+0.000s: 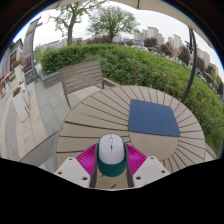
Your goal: Arrange mouse
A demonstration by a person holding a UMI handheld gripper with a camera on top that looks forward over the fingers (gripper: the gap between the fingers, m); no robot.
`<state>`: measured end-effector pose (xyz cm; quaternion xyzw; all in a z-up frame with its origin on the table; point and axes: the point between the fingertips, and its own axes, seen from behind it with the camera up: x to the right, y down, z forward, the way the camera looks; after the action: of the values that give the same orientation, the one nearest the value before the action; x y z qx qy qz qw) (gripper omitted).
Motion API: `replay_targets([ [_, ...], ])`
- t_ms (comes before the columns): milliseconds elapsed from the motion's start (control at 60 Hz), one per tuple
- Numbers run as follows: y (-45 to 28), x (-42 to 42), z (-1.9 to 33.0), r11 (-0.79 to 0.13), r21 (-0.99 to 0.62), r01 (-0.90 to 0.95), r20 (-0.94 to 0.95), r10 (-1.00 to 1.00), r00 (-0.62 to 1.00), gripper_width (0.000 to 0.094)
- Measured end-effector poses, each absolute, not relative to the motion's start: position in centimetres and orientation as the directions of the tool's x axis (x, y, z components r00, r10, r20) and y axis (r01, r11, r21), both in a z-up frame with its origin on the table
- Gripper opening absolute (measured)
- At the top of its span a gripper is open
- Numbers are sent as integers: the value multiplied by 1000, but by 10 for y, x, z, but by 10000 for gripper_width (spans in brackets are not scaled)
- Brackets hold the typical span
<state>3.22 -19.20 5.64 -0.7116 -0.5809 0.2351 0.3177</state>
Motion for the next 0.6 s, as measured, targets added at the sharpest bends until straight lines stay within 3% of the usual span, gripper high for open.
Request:
replay_targets([
  [150, -151, -1, 130, -86, -782, 618, 34, 983, 180, 422],
  [283, -85, -34, 160, -48, -813, 580, 70, 981, 180, 421],
  [400, -27, -57, 142, -59, -801, 595, 70, 979, 190, 422],
  [600, 24, -83, 82, -49, -770, 637, 68, 985, 159, 422],
])
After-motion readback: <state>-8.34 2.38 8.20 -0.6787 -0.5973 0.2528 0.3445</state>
